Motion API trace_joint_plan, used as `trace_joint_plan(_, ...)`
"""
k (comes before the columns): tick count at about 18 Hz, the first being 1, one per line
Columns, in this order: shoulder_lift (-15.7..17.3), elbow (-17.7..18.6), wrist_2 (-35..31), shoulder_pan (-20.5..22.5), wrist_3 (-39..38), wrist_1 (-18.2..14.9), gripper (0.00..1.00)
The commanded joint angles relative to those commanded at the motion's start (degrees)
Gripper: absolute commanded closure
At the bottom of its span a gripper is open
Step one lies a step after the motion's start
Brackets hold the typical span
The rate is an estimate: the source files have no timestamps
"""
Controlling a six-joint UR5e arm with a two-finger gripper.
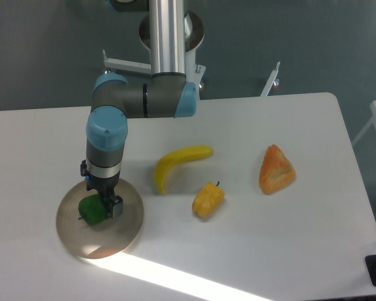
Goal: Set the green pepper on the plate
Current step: 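Raise the open gripper up away from the green pepper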
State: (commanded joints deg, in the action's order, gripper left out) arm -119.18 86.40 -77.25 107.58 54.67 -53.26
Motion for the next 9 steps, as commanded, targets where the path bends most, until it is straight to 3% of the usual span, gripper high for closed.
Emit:
trace_joint_plan(4, 2.1, 0.3, 0.0, 3.8, 0.9, -0.4, 0.00)
trace_joint_plan(9, 2.5, -1.4, -0.7, 10.2, 3.5, -0.5, 0.00)
